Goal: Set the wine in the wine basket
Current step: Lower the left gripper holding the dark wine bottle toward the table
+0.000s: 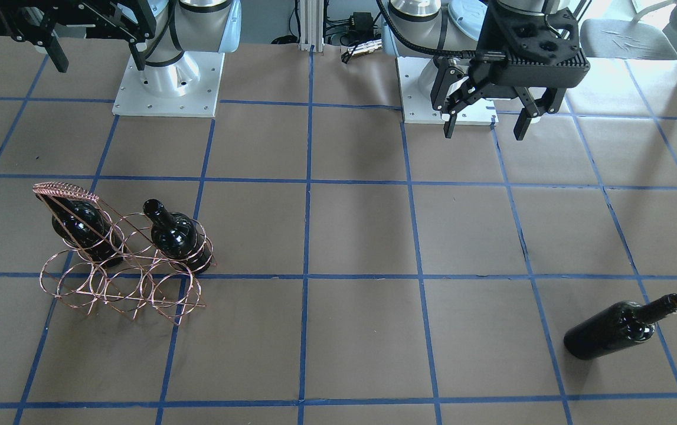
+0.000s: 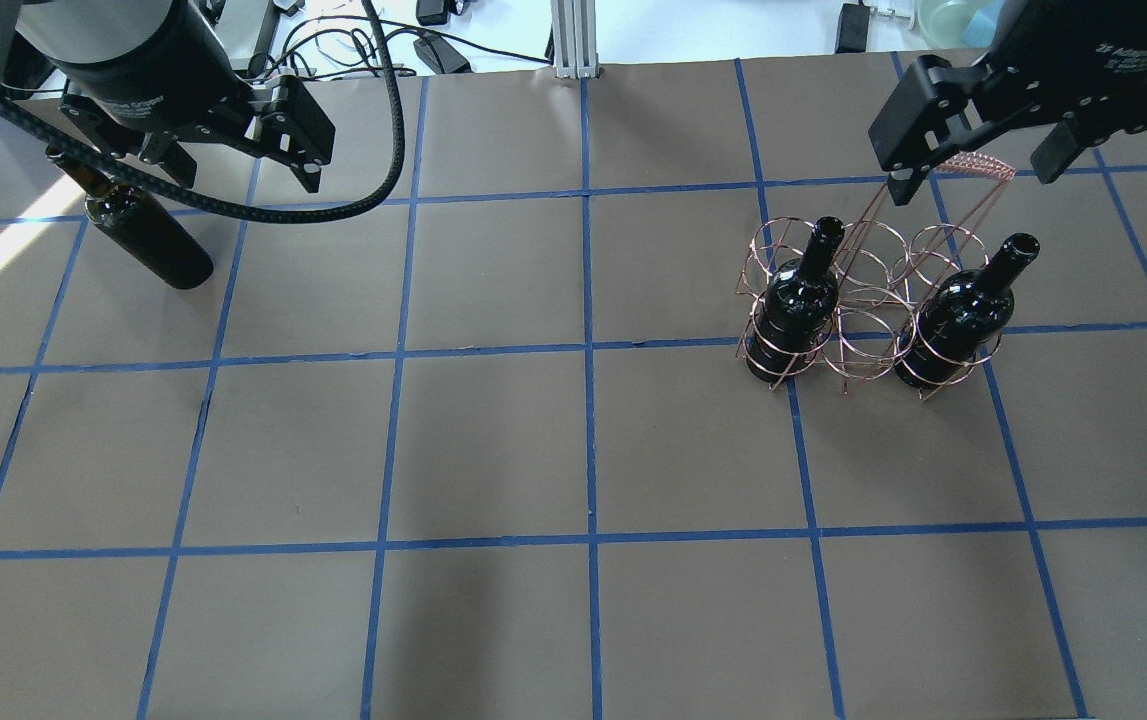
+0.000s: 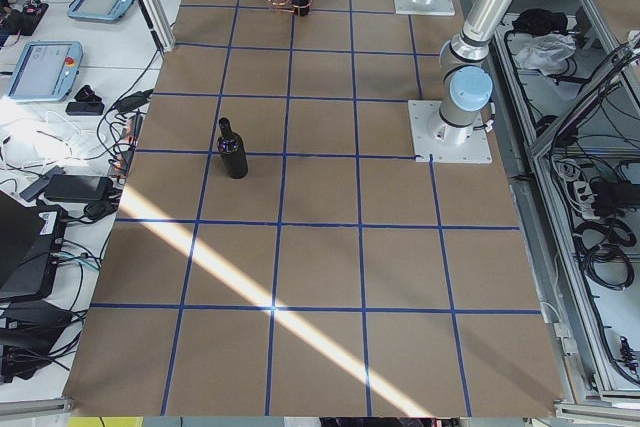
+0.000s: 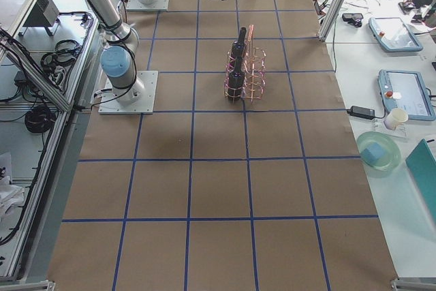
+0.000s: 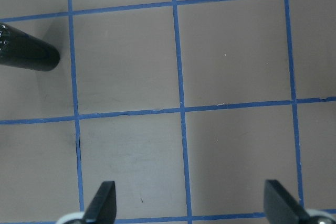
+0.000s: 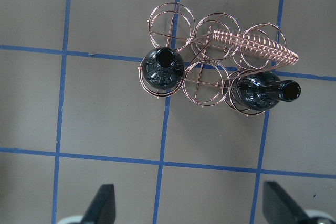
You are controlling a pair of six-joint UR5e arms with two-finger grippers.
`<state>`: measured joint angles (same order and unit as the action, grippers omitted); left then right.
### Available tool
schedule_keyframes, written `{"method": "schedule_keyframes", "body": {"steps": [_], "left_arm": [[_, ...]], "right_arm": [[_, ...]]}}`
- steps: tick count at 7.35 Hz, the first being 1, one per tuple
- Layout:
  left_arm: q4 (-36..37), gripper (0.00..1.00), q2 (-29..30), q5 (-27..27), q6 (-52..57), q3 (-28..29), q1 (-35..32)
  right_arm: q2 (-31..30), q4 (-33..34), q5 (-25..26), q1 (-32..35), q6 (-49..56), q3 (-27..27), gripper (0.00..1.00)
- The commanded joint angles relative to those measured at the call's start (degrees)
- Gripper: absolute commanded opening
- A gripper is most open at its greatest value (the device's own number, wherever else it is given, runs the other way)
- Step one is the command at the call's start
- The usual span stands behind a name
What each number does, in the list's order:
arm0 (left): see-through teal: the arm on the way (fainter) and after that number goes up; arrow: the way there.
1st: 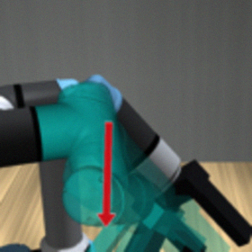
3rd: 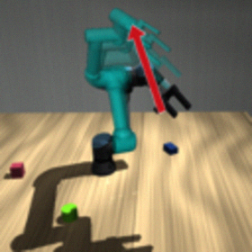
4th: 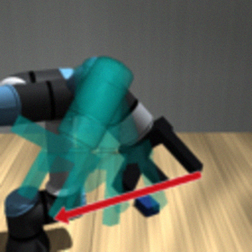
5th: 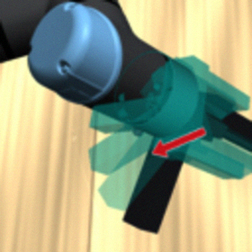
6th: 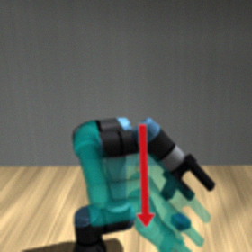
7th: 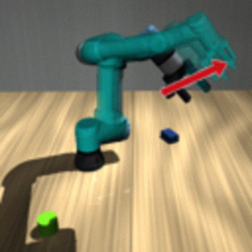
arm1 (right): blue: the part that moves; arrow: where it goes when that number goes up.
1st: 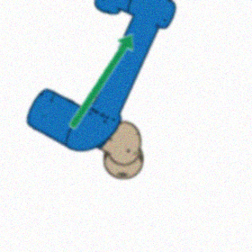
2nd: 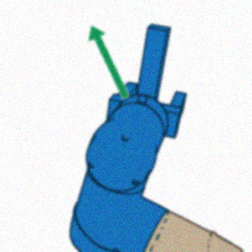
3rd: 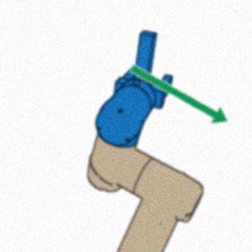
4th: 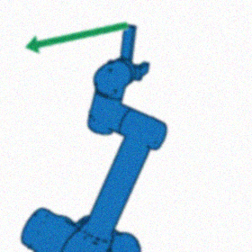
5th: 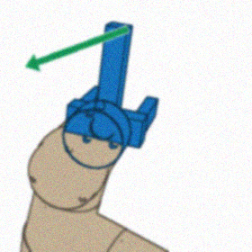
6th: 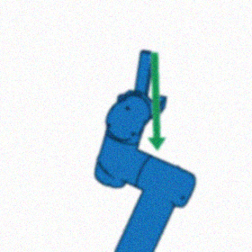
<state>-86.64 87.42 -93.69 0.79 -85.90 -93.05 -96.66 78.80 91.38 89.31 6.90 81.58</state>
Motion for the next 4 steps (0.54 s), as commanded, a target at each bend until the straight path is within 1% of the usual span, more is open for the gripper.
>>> {"method": "schedule_keyframes", "body": {"steps": [1,2,3,4], "left_arm": [[0.1,1.00,0.0,0.0,0.1,0.0,0.2],[0.1,1.00,0.0,0.8,0.2,0.0,0.4],[-1.2,1.00,-0.1,2.9,0.0,0.1,0.8],[-4.1,1.00,-0.1,4.0,-0.6,0.8,0.9]], "right_arm": [[0.2,0.5,0.6,-0.2,0.0,0.5,1.00],[0.5,0.5,0.4,-0.2,-0.1,0.8,1.00],[0.8,0.2,0.1,-0.1,-0.2,0.9,1.00],[0.8,0.3,0.4,-0.1,-0.2,0.9,1.00]]}}
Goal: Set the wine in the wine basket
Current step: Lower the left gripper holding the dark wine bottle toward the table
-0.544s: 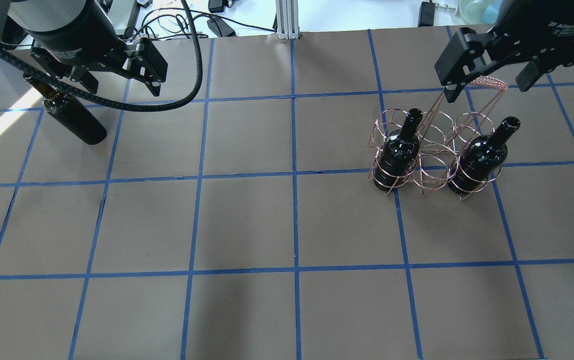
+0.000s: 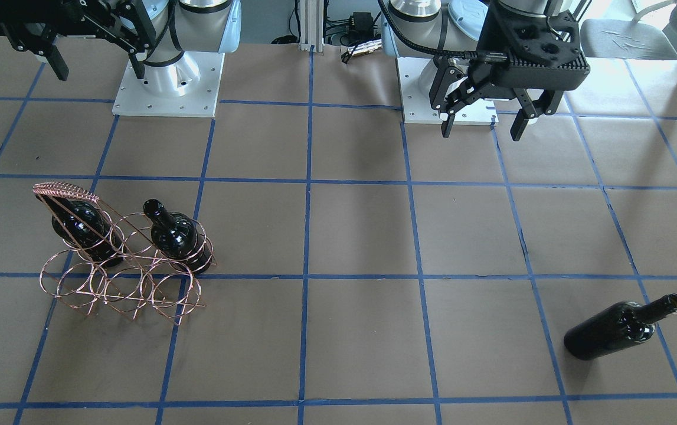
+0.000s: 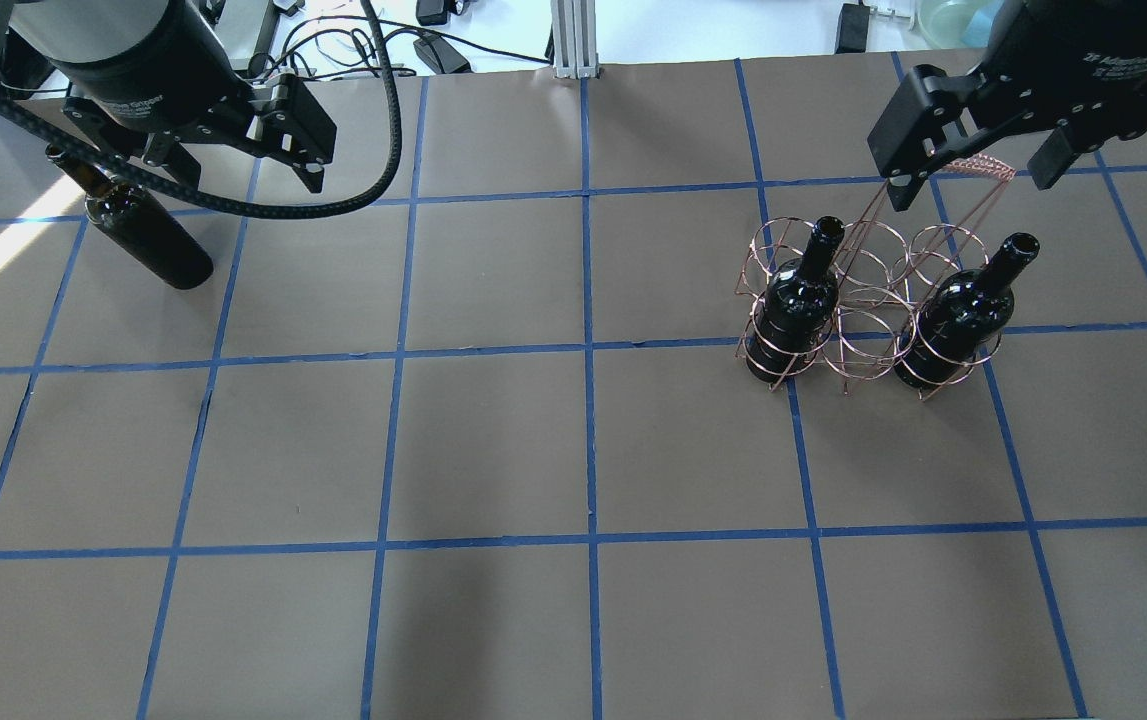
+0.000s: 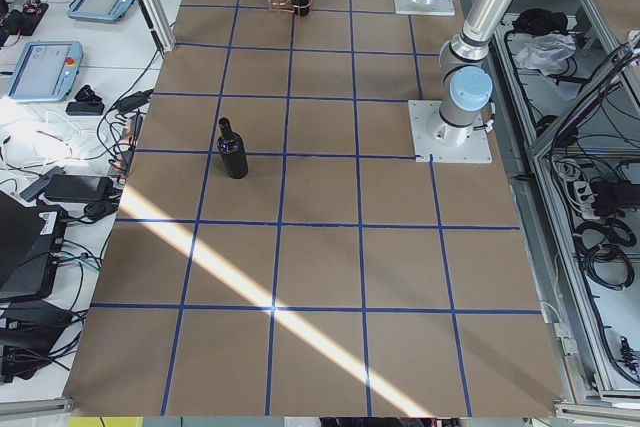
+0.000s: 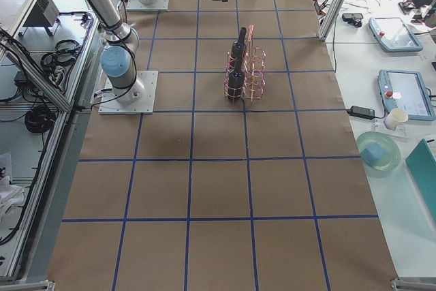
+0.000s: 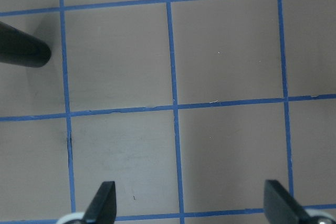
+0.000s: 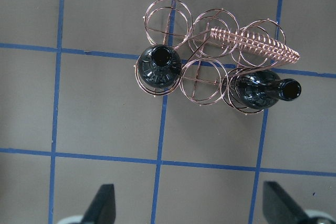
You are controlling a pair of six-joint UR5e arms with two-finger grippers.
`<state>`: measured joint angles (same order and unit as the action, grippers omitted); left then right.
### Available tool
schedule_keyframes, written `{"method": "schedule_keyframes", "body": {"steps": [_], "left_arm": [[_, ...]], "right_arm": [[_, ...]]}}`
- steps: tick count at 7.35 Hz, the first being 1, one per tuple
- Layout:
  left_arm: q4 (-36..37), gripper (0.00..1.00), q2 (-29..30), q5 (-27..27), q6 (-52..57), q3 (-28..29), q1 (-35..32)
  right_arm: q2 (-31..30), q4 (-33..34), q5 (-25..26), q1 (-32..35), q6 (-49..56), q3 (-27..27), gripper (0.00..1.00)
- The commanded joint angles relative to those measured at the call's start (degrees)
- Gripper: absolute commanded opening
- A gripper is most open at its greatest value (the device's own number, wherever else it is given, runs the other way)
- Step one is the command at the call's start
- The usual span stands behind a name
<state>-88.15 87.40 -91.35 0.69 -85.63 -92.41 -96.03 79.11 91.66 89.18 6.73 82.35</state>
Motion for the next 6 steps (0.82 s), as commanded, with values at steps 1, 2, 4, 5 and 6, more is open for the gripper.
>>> {"method": "schedule_keyframes", "body": {"steps": [1,2,4,5,6], "left_arm": [[-3.0,1.00,0.0,1.5,-0.2,1.2,0.4],[-2.9,1.00,0.4,1.3,0.4,1.5,1.5],[-3.3,1.00,4.9,1.6,4.3,7.5,7.7],[-3.2,1.00,7.1,1.7,6.9,10.5,11.1],[-2.9,1.00,9.3,1.5,11.4,10.8,14.7]], "right_arm": [[0.1,-0.3,0.4,0.0,0.0,0.2,1.00],[0.1,-0.1,0.3,0.1,0.0,0.2,1.00],[0.1,0.2,-0.8,0.3,-0.2,0.3,1.00],[0.1,0.2,-0.8,0.2,-0.2,0.7,1.00],[-0.2,1.9,-1.6,0.4,-0.2,0.7,1.00]]}}
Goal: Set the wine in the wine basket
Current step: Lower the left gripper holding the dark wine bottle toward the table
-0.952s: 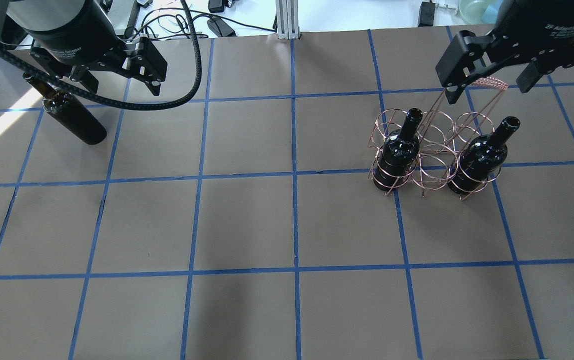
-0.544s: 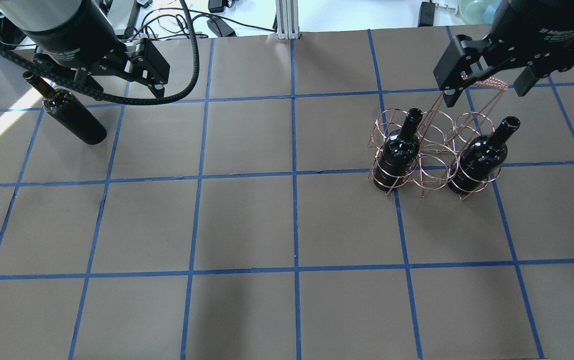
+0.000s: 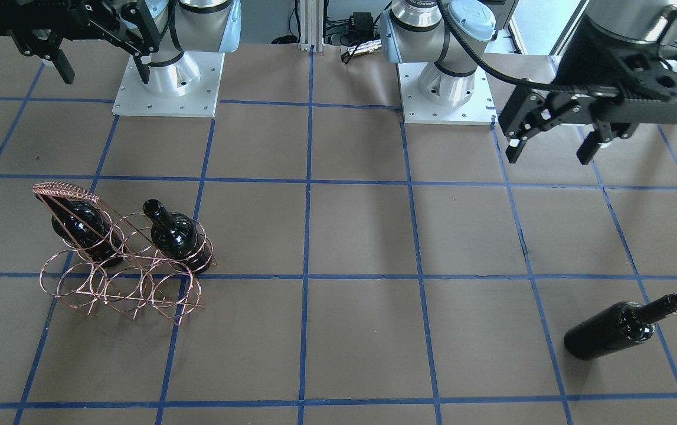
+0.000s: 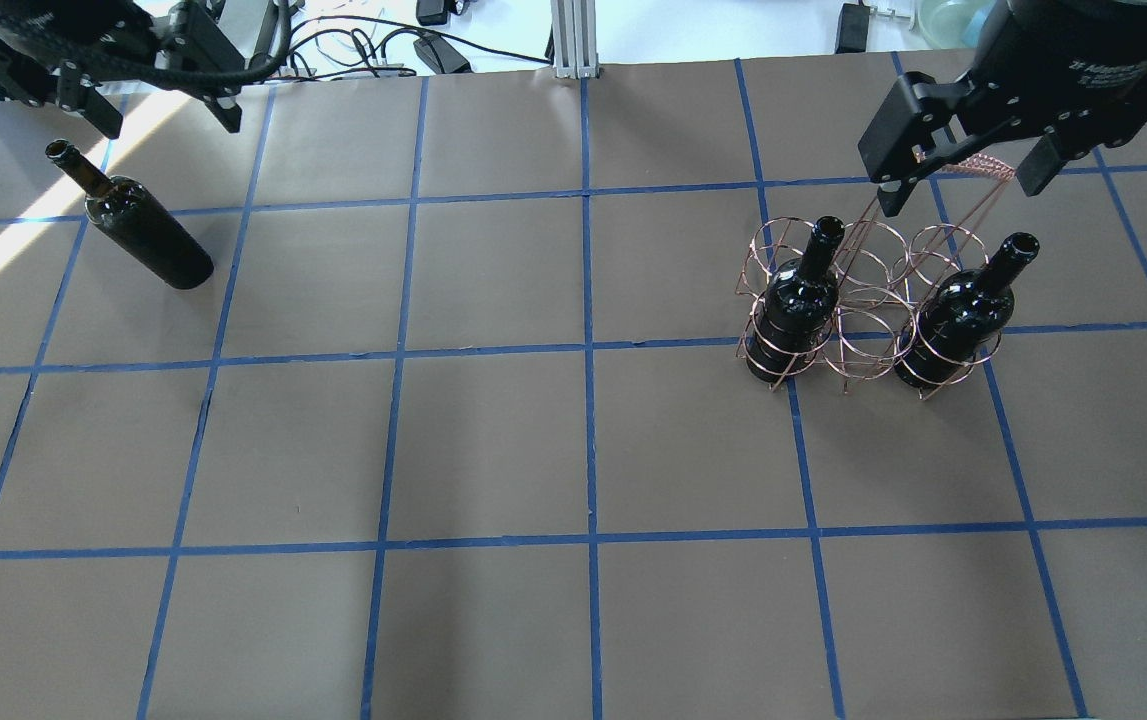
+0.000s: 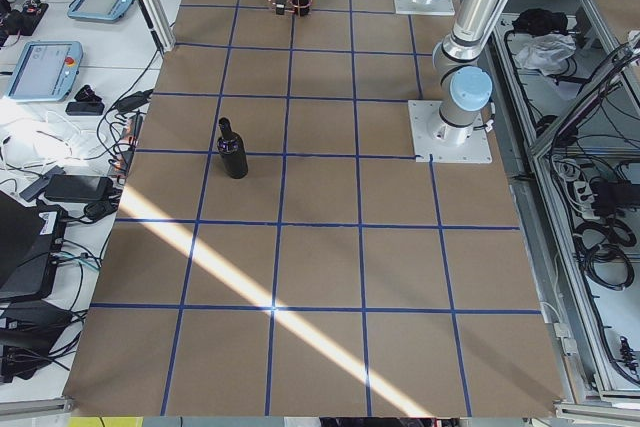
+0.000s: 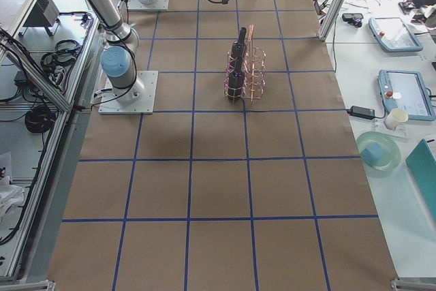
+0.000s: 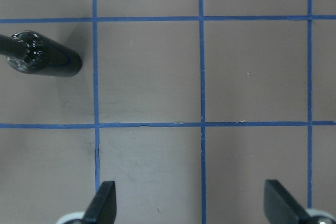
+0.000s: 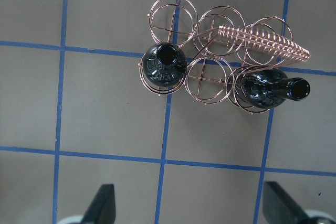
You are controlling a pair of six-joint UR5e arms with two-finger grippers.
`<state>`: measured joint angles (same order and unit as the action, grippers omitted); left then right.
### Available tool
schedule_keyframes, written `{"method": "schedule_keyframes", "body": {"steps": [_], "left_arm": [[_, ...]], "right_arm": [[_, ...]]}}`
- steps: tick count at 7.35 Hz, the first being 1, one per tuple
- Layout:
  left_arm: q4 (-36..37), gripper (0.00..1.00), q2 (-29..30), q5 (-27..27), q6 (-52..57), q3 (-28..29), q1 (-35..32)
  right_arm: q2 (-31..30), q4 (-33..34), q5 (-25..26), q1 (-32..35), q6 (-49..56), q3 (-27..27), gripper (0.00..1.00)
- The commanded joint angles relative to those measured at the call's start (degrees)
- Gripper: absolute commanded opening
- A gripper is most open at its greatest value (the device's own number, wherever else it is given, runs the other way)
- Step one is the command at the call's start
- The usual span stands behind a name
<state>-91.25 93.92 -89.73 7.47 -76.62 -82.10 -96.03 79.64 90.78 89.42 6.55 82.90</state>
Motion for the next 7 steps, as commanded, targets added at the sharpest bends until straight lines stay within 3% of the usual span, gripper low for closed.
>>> {"method": "schedule_keyframes", "body": {"steps": [1,3,7], "left_arm": [[1.1,1.00,6.3,-0.2,8.6,2.1,7.7],[10.6,1.00,14.3,0.3,14.9,2.3,12.9],[11.7,1.00,22.2,-0.4,21.2,6.5,17.4]], "right_arm": [[0.0,1.8,-1.2,0.1,-0.2,0.2,1.00],[0.1,2.0,-1.3,0.1,-0.1,1.6,1.00],[0.1,2.2,-1.0,0.3,-4.3,2.7,1.00]]}}
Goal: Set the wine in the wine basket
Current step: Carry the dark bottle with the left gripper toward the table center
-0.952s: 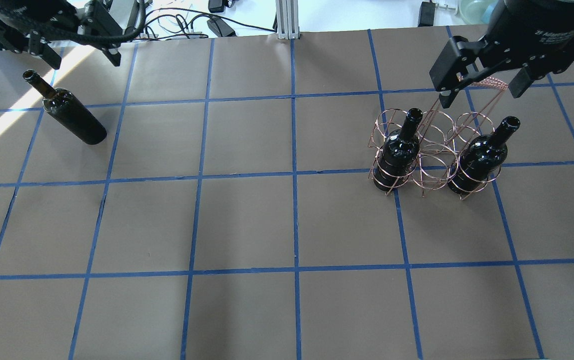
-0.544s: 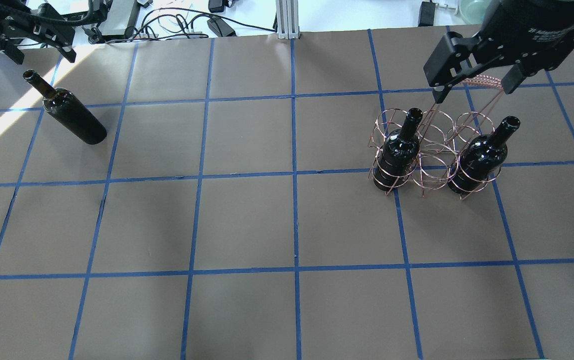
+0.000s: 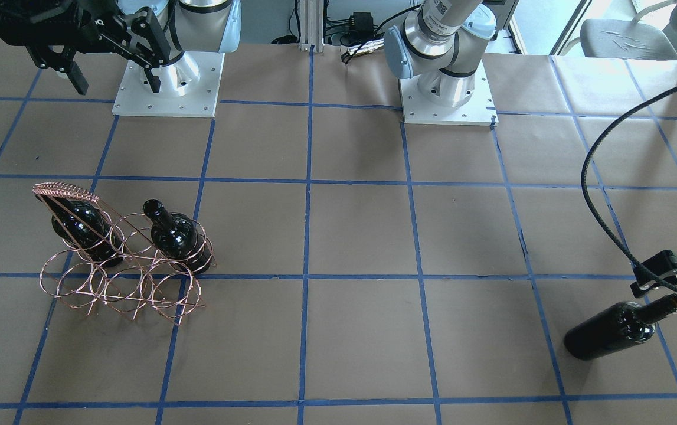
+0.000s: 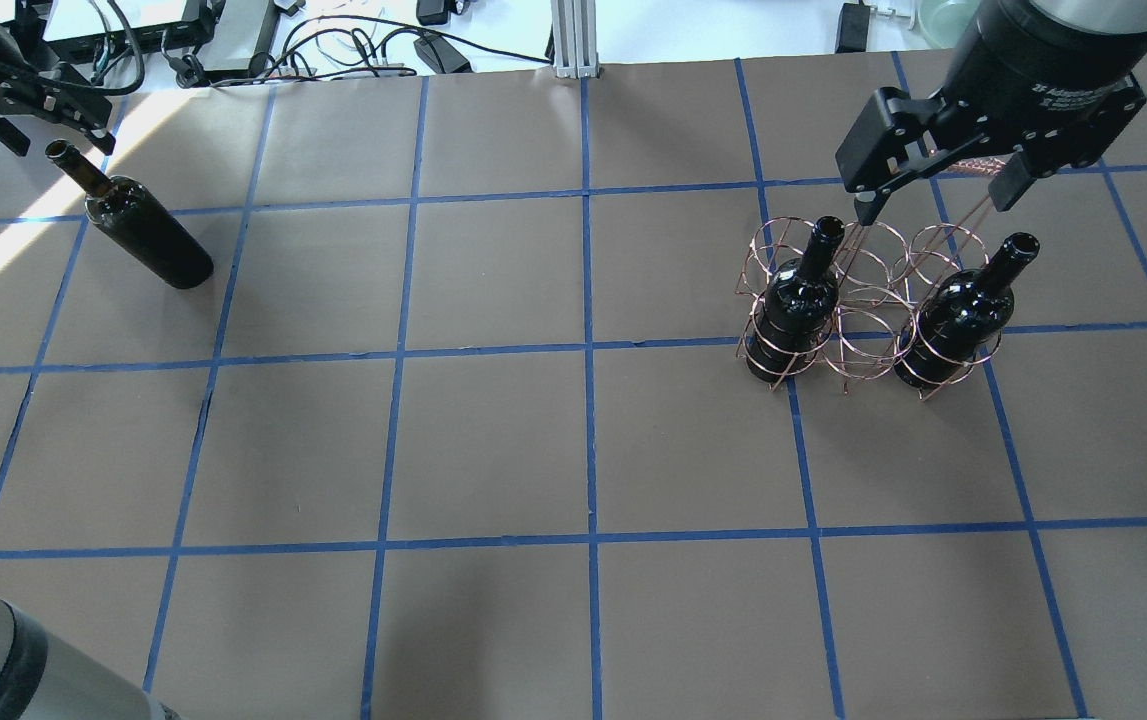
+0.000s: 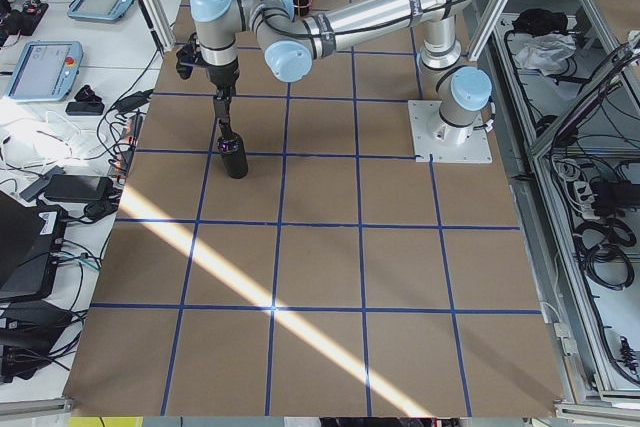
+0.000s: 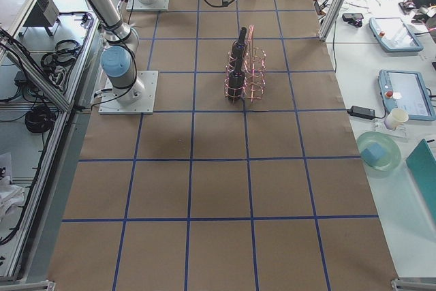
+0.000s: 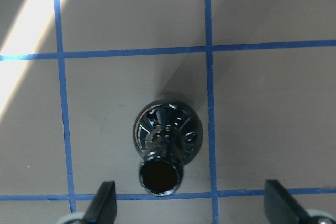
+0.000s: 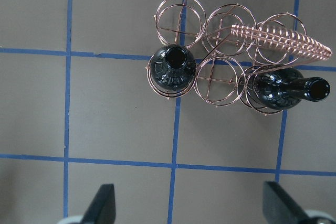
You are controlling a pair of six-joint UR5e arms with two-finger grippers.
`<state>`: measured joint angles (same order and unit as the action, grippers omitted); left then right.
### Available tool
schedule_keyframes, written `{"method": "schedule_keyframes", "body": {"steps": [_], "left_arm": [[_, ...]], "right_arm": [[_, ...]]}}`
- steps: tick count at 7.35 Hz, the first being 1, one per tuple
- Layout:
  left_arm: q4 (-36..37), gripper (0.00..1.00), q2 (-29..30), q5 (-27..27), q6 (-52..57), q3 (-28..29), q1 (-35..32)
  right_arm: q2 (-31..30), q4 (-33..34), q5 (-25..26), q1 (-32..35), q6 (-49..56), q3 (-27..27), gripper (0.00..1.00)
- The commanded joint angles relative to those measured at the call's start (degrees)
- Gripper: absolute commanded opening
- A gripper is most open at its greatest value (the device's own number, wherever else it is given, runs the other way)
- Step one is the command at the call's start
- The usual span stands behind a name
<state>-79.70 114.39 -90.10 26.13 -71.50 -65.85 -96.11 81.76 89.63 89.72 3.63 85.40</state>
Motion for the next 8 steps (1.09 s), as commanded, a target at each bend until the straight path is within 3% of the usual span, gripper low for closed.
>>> {"method": "schedule_keyframes", "body": {"steps": [1,3,4,6,8], "left_arm": [[0.2,1.00,2.5,0.0,2.4,1.4,1.2],[-0.4,0.97,2.9,1.2,1.3,0.6,1.2],[-0.3,0.83,3.5,1.8,1.3,0.6,1.2],[0.2,0.38,3.4,1.5,1.5,0.7,1.2],[0.2,0.09,3.2,1.4,1.3,0.7,1.2]], "right_arm": [[0.3,2.3,0.2,0.0,-1.1,0.2,1.00],[0.3,2.2,0.0,0.0,-1.3,0.8,1.00],[0.2,2.4,0.0,0.0,-1.3,1.4,1.00],[0.1,2.2,-0.1,0.0,-1.3,1.6,1.00],[-0.4,2.4,-0.1,0.0,-1.3,1.6,1.00]]}}
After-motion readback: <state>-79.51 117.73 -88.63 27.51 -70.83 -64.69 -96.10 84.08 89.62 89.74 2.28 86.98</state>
